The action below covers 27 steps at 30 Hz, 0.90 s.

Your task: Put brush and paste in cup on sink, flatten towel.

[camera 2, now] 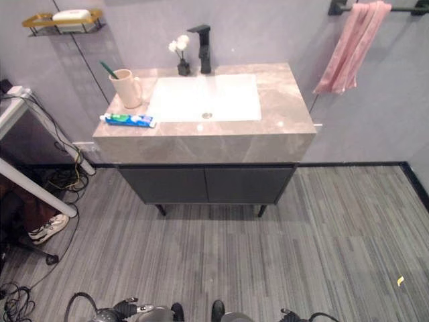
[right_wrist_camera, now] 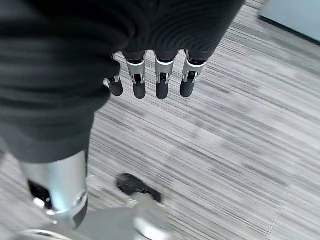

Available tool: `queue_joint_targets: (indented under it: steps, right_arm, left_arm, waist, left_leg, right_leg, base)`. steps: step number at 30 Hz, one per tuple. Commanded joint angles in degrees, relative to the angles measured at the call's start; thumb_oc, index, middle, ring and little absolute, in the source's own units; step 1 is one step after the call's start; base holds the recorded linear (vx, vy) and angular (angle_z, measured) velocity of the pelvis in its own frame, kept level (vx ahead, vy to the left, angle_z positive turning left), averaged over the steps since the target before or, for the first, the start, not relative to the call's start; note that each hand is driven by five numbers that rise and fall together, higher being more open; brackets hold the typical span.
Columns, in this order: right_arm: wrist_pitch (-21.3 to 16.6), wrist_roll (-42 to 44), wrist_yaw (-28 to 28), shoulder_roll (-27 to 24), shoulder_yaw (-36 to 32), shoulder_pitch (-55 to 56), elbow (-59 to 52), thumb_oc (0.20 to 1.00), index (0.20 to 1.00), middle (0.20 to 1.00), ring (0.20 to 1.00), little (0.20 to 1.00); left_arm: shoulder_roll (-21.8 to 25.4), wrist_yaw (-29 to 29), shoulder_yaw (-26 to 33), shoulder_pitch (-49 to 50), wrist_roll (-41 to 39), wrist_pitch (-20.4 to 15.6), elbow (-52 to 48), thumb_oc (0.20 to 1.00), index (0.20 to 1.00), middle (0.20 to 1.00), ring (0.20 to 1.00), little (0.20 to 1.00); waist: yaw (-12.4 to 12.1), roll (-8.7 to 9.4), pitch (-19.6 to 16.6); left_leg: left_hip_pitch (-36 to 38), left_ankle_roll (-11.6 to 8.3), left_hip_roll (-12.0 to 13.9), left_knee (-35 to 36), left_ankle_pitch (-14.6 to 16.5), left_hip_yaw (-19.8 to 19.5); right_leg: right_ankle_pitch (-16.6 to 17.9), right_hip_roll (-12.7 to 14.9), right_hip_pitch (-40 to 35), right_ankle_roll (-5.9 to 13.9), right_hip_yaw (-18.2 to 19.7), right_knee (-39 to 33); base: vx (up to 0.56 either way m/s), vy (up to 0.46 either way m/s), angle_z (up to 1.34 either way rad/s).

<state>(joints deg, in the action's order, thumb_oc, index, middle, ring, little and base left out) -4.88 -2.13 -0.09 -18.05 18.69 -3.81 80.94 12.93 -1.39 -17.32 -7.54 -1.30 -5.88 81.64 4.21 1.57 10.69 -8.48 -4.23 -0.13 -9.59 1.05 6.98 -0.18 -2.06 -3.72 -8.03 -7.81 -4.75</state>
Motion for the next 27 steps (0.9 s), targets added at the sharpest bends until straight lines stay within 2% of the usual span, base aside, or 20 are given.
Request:
queue_joint_targets:
  steps: [1,5,6,8,9,12,13,14,16,17,19,21,23,24,26,27]
  right_arm:
    - [-0.1,1.0,-1.0,-0.7,0.8,-0.9,1.8,1.000,1.000,1.000,1.000,1.000]
    - [-0.5,1.2,-1.4,-0.4,1.1,-1.0,1.4,1.000,1.000,1.000,1.000,1.000]
    - [-0.6,1.6,-1.5,-0.4,1.1,-1.2,1.2,1.000,1.000,1.000,1.000,1.000]
    - [-0.6,1.8,-1.3,-0.4,0.8,-1.5,1.4,1.000,1.000,1.000,1.000,1.000]
    - [-0.5,1.8,-1.3,-0.3,0.7,-1.5,1.5,1.000,1.000,1.000,1.000,1.000]
    - [-0.3,1.6,-1.3,0.1,0.8,-2.0,1.6,1.000,1.000,1.000,1.000,1.000]
    - [-0.2,1.6,-1.2,0.5,0.9,-2.2,1.4,1.000,1.000,1.000,1.000,1.000]
    - [-0.2,1.6,-0.9,0.9,1.0,-2.6,1.0,1.000,1.000,1.000,1.000,1.000]
    - [-0.3,1.4,-0.7,1.3,1.3,-2.8,0.6,1.000,1.000,1.000,1.000,1.000]
    - [-0.4,0.7,-0.4,1.7,1.6,-3.0,0.1,1.000,1.000,1.000,1.000,1.000]
    - [-0.5,0.6,-0.5,1.7,1.6,-3.2,-0.1,1.000,1.000,1.000,1.000,1.000]
    - [-0.7,0.8,-0.5,1.9,1.5,-3.9,-1.1,1.000,1.000,1.000,1.000,1.000]
    - [-0.8,0.6,-0.5,2.0,1.7,-4.9,-1.9,1.000,1.000,1.000,1.000,1.000]
    - [-0.8,0.5,-0.5,2.0,1.8,-5.4,-2.1,1.000,1.000,1.000,1.000,1.000]
    - [-1.0,0.3,-0.8,2.1,1.9,-6.0,-2.6,1.000,1.000,1.000,1.000,1.000]
    - [-1.0,0.2,-0.7,2.0,1.8,-6.1,-2.6,1.000,1.000,1.000,1.000,1.000]
  left_arm:
    - [-0.6,0.7,-1.1,1.8,0.4,-0.2,1.6,1.000,1.000,1.000,1.000,1.000]
    - [-0.2,0.8,-0.8,2.9,0.8,-0.3,2.1,1.000,1.000,1.000,1.000,1.000]
    - [-0.1,0.8,-0.6,3.2,0.9,-0.3,2.2,1.000,1.000,1.000,1.000,1.000]
    - [0.1,0.6,-0.7,3.5,1.9,-0.1,2.3,1.000,1.000,1.000,1.000,1.000]
    - [0.2,0.5,-0.7,3.9,2.4,-0.1,2.4,1.000,1.000,1.000,1.000,1.000]
    - [1.0,0.8,-0.5,4.0,3.1,-0.3,2.5,1.000,1.000,1.000,1.000,1.000]
    - [1.1,0.9,-0.5,3.8,3.0,-0.2,2.5,1.000,1.000,1.000,1.000,1.000]
    - [1.8,1.0,-0.2,3.5,3.2,-0.2,2.3,1.000,1.000,1.000,1.000,1.000]
    - [2.3,1.0,-0.3,3.1,3.2,-0.3,2.2,1.000,1.000,1.000,1.000,1.000]
    - [2.7,1.1,-0.8,2.7,4.1,-0.4,1.9,1.000,1.000,1.000,1.000,1.000]
    - [3.0,1.2,-1.0,2.5,4.4,-0.4,1.7,1.000,1.000,1.000,1.000,1.000]
    - [3.4,1.3,-2.0,1.7,5.1,-0.5,1.2,1.000,1.000,1.000,1.000,1.000]
    - [3.7,1.4,-3.6,0.7,6.4,-0.3,1.0,1.000,1.000,1.000,1.000,1.000]
    - [3.8,1.5,-4.0,0.3,6.7,-0.2,0.9,1.000,1.000,1.000,1.000,1.000]
    - [3.7,1.4,-5.0,-0.3,7.3,0.0,1.1,1.000,1.000,1.000,1.000,1.000]
    - [3.9,1.2,-5.0,-0.3,7.4,0.0,1.2,1.000,1.000,1.000,1.000,1.000]
  waist:
    - [0.2,0.00,-0.6]
    - [0.4,-0.20,-0.7]
    - [0.6,-0.71,-1.0]
    - [0.6,-1.20,-2.1]
    - [0.4,-1.19,-3.0]
    - [0.2,-0.49,-4.7]
    - [0.0,-0.13,-5.2]
    - [-0.3,0.67,-6.0]
    - [-0.5,1.01,-6.4]
    - [-0.7,1.35,-7.2]
    - [-0.8,1.31,-7.2]
    - [-0.7,1.35,-6.5]
    - [0.1,1.31,-5.2]
    - [0.4,1.30,-4.1]
    - [1.2,0.83,-2.7]
    - [1.4,0.55,-2.5]
  left_leg:
    - [-2.5,3.78,-2.2,1.4,0.1,-1.6]
    - [-2.5,3.49,-2.8,11.8,-3.2,-4.1]
    - [-2.3,3.12,-2.4,14.6,-3.8,-2.7]
    - [-1.8,3.09,-1.8,14.6,-3.8,1.1]
    - [-1.3,3.36,-1.7,14.6,-3.4,1.9]
    - [-0.1,4.21,-2.4,14.6,-5.6,2.6]
    - [-0.1,4.46,-2.7,13.9,-5.2,3.3]
    - [-1.1,5.34,-3.3,9.8,-2.5,3.9]
    - [-1.8,5.80,-3.6,7.6,-1.2,4.6]
    - [-1.2,6.63,-4.2,6.4,1.0,5.0]
    - [-0.7,7.16,-4.6,6.4,1.9,4.9]
    - [0.8,8.30,-5.2,6.9,3.1,5.2]
    - [3.0,9.66,-6.2,7.6,4.1,5.6]
    - [4.1,10.20,-6.7,8.1,4.1,5.7]
    - [6.3,10.82,-7.2,9.5,4.4,6.2]
    - [7.0,10.85,-7.2,10.1,4.0,5.9]
  right_leg:
    - [-8.3,-2.4,1.3,4.63,0.5,7.3]
    - [-9.8,-4.0,0.6,4.81,1.4,8.7]
    - [-9.8,-4.5,-0.2,5.02,1.8,8.5]
    - [-10.1,-4.6,-1.6,5.41,2.1,7.6]
    - [-10.6,-4.5,-2.3,5.54,2.5,7.4]
    - [-12.1,-3.1,-4.0,5.78,3.3,7.4]
    - [-12.4,-2.5,-4.1,6.14,3.4,7.6]
    - [-12.4,-1.2,-4.5,7.21,3.8,8.6]
    - [-12.3,-0.5,-4.3,7.89,4.1,10.1]
    - [-11.3,0.4,-3.6,9.33,3.8,13.6]
    - [-10.3,0.8,-2.5,10.18,3.7,16.3]
    - [-5.9,1.9,2.0,12.54,3.5,26.7]
    - [0.1,4.1,6.1,14.64,2.4,36.9]
    - [1.0,5.3,8.7,14.62,2.0,42.2]
    - [0.4,6.4,12.3,14.63,1.4,48.1]
    - [-1.9,5.4,13.8,14.29,2.4,48.2]
  base:
    - [0.06,-0.016,0.10]
    - [0.18,0.021,-0.09]
    - [0.34,0.111,-0.23]
    - [0.38,0.138,-0.21]
    - [0.42,0.143,-0.12]
    - [0.43,0.166,-0.21]
    - [0.56,0.262,-0.35]
    - [0.43,0.208,-0.26]
    - [0.43,0.232,-0.10]
    - [0.43,0.238,-0.05]
    - [0.27,0.186,-0.05]
    - [0.22,0.232,0.02]
    - [0.16,0.252,-0.11]
    - [0.13,0.256,-0.02]
    - [0.10,0.195,0.11]
    - [0.11,0.124,0.03]
